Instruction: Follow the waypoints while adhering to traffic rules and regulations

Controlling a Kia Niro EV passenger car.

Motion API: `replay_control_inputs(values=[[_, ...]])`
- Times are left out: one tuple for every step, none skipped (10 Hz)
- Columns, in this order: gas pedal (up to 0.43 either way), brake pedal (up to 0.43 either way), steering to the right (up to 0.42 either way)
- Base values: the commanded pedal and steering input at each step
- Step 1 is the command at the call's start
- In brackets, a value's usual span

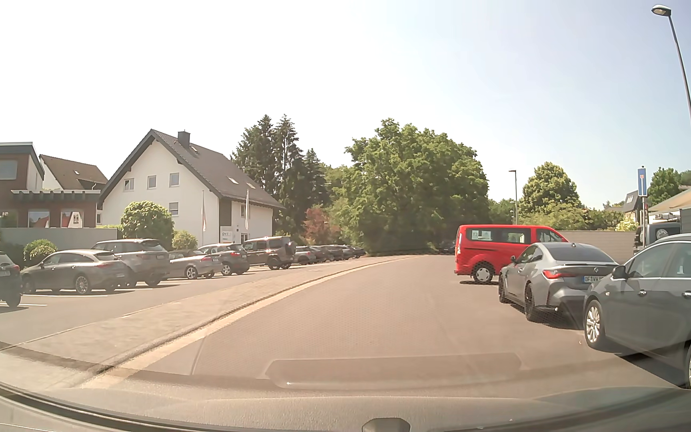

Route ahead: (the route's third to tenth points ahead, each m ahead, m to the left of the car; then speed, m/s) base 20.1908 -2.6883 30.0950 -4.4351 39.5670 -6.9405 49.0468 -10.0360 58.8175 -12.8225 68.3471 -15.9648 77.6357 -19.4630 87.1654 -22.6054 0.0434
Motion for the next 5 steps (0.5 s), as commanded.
replay_control_inputs(values=[[0.0, 0.28, 0.019], [0.0, 0.28, 0.019], [0.0, 0.28, 0.019], [0.0, 0.28, 0.018], [0.0, 0.28, 0.018]])
